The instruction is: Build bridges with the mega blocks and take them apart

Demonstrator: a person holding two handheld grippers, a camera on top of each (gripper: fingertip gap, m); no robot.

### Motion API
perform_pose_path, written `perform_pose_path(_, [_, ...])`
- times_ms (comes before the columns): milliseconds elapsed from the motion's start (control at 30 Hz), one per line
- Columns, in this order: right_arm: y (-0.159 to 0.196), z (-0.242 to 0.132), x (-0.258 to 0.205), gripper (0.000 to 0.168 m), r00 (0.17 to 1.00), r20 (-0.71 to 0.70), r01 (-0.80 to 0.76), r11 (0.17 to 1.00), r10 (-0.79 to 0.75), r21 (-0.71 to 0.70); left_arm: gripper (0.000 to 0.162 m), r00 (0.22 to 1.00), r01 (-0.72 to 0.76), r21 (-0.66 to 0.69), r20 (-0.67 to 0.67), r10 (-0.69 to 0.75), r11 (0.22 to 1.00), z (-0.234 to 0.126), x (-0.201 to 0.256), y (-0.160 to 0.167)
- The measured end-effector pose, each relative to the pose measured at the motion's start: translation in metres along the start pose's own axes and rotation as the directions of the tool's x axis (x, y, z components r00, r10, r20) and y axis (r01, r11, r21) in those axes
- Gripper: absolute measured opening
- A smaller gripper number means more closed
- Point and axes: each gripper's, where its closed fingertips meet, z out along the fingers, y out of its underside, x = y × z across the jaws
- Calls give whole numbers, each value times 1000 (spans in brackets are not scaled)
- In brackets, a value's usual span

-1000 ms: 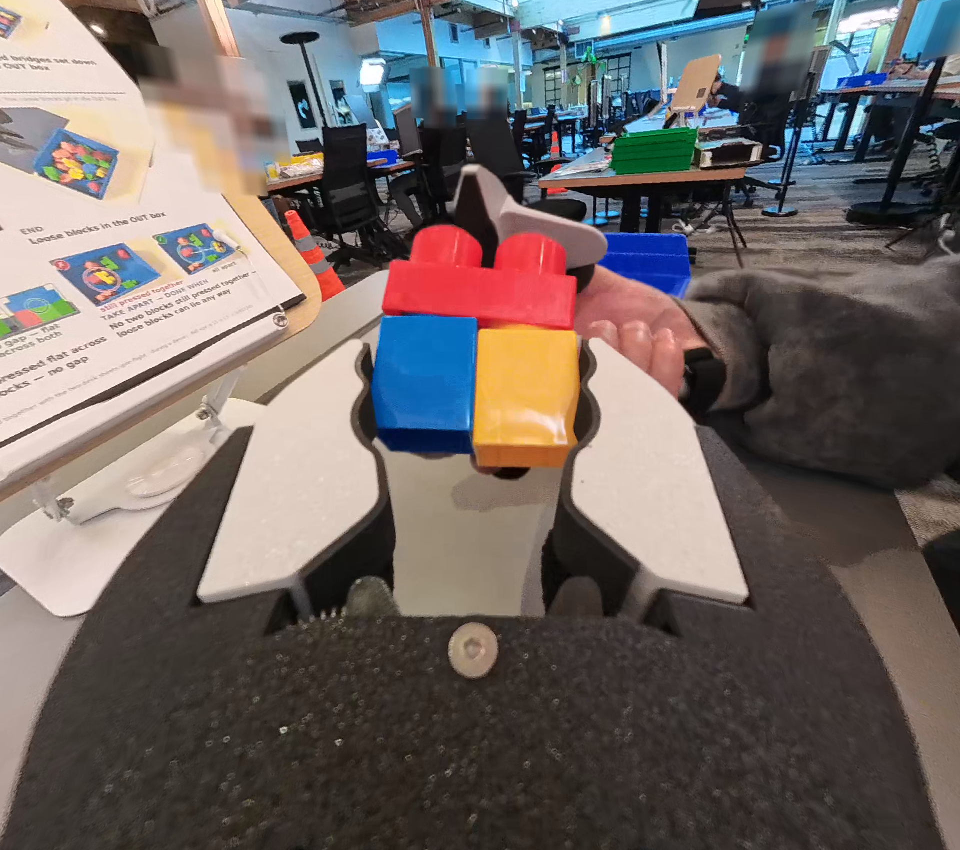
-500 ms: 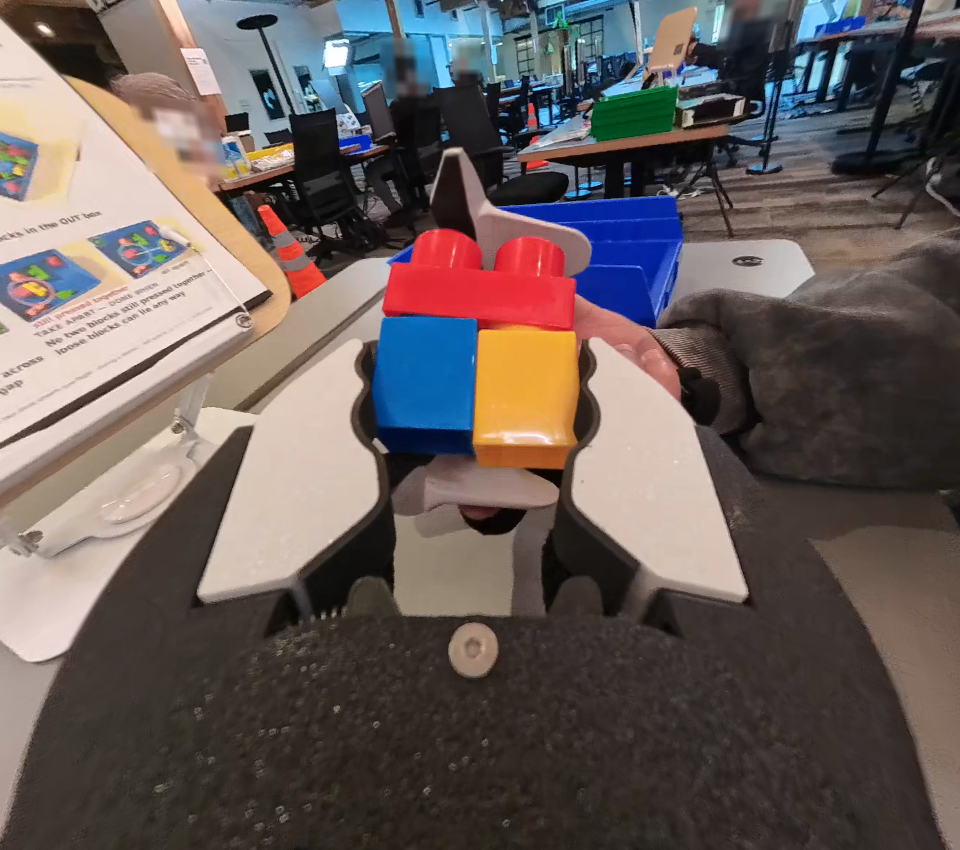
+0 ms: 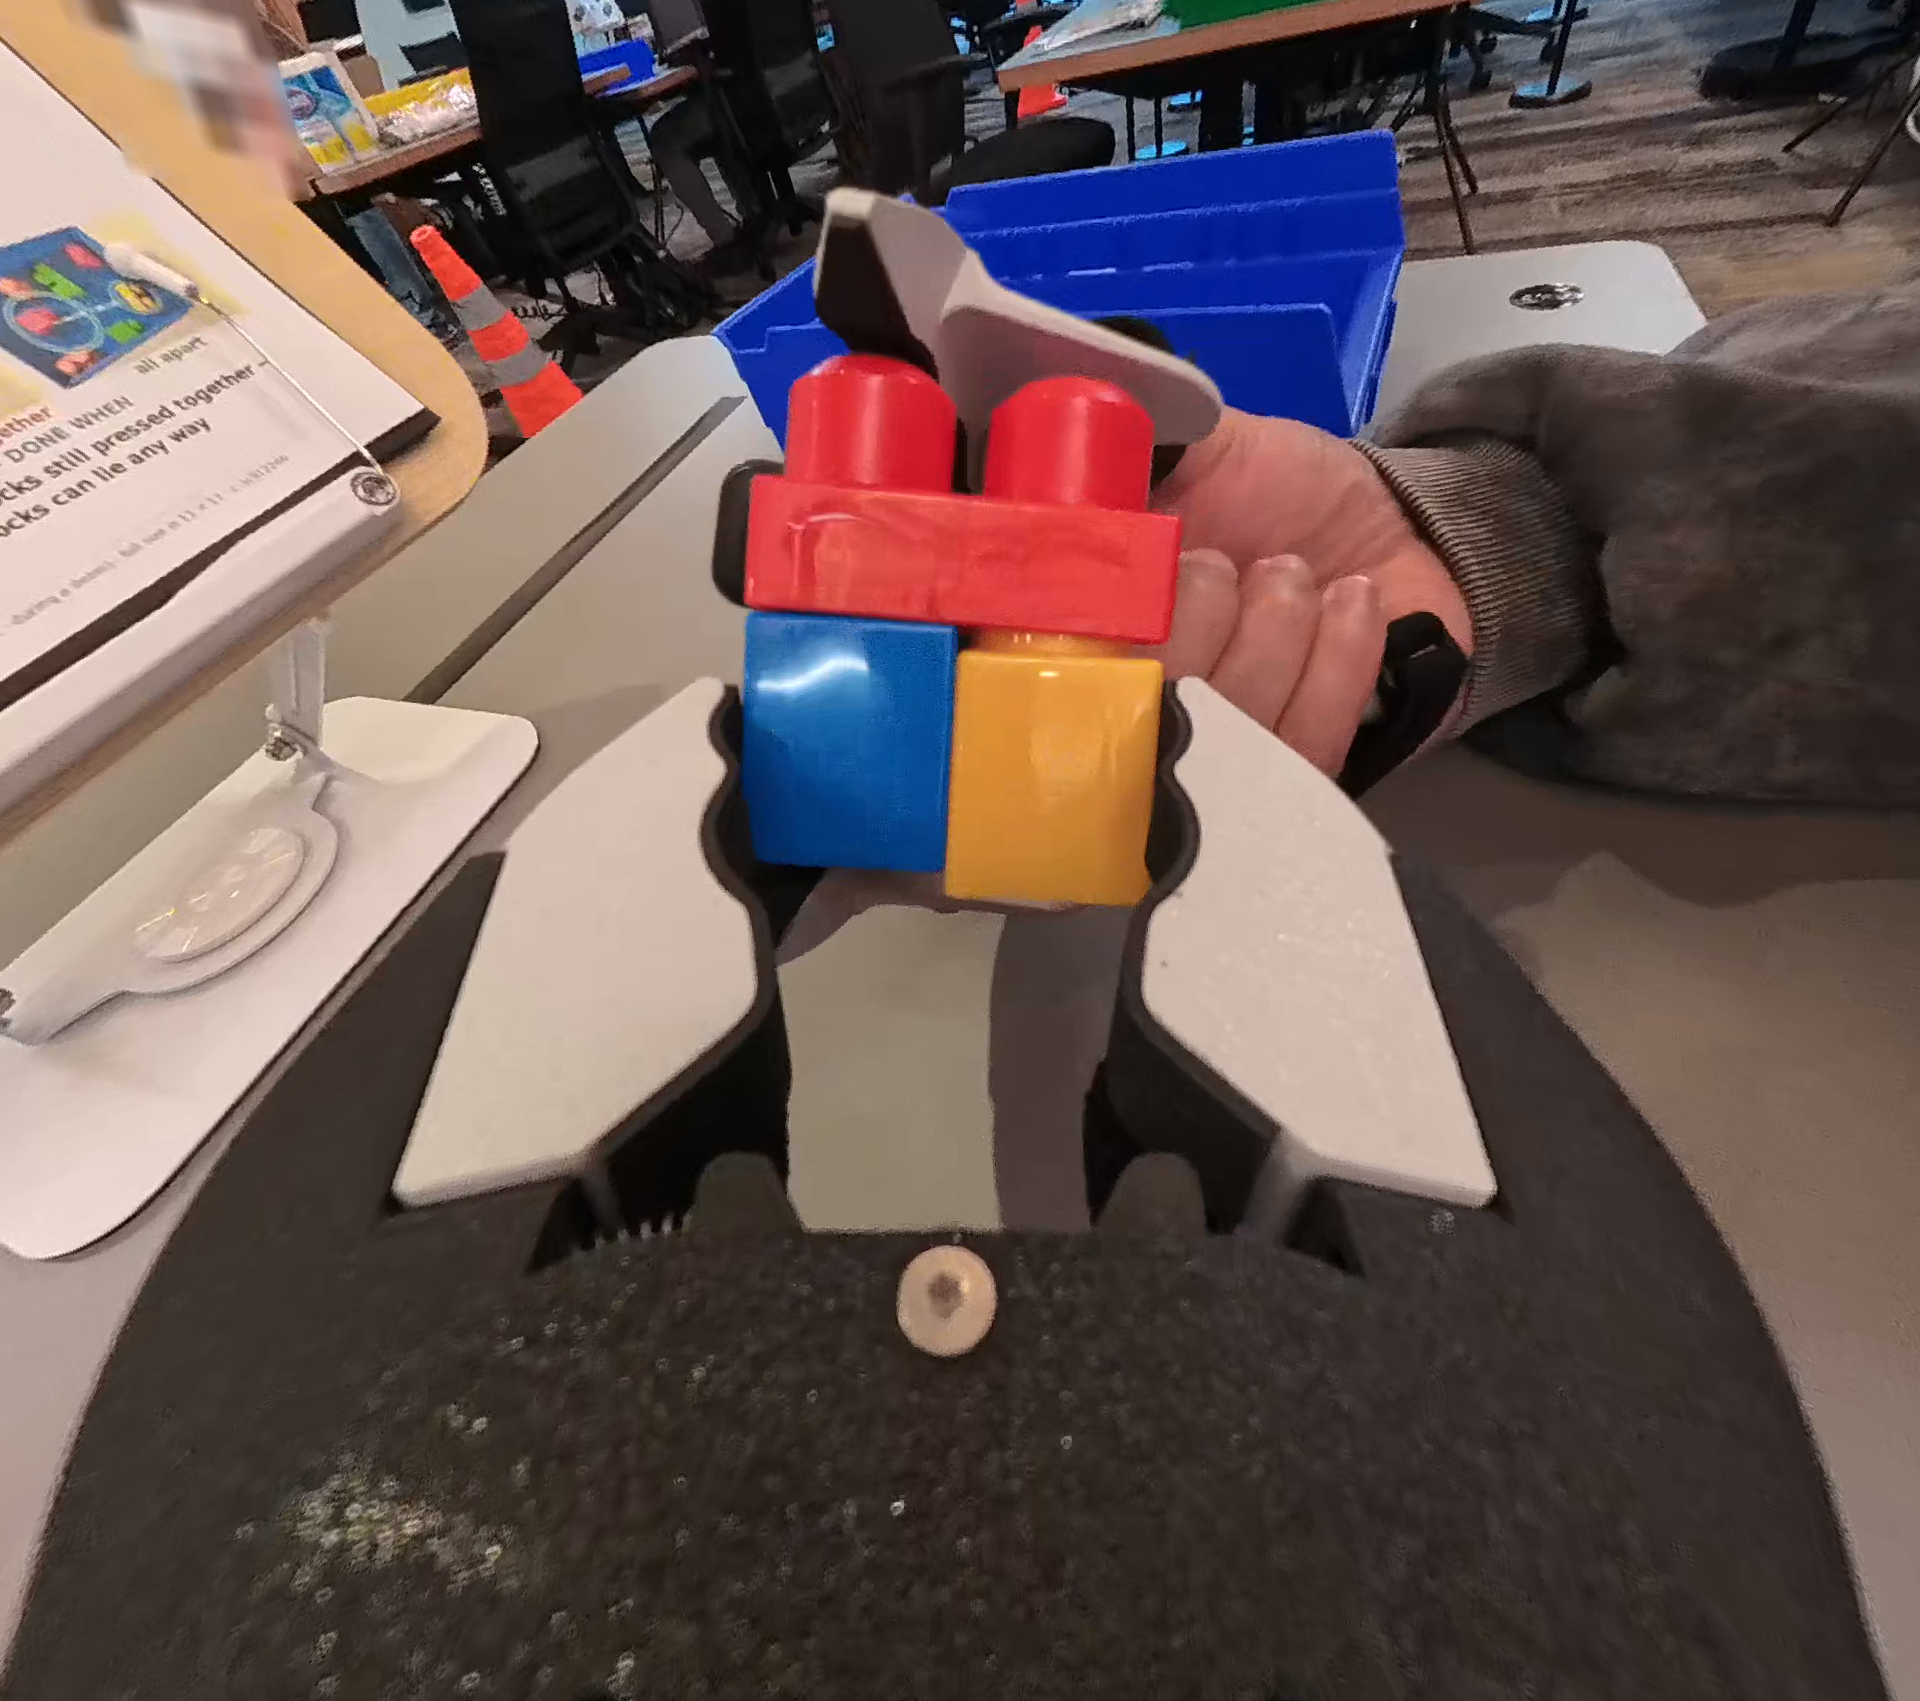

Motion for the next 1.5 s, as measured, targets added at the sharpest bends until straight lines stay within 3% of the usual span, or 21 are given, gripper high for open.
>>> perform_pose_path(333, [1, -1, 5, 99, 999, -48, 9, 1000, -8, 11, 74, 999, -27, -31, 31, 28, 999, -1, -1, 5])
perform_pose_path(567, [24, -7, 6, 111, 997, -44, -61, 995, 57, -81, 74, 998, -19, -10, 61, 19, 1000, -14, -5, 4])
perform_pose_path(1033, [31, -6, 9, 100, 998, -57, -39, 989, 31, -143, 75, 996, -47, -3, 74, 47, 999, -8, -1, 9])
perform_pose_path(1267, [33, -2, -1, 100, 996, 42, -77, 987, 84, -138, 75, 998, -30, 66, 63, 26, 997, -9, 1, -1])
perform_pose_path(1500, [32, -4, 1, 100, 999, -2, -43, 987, 43, -154, 75, 992, -76, 12, 105, 74, 997, -8, 0, 3])
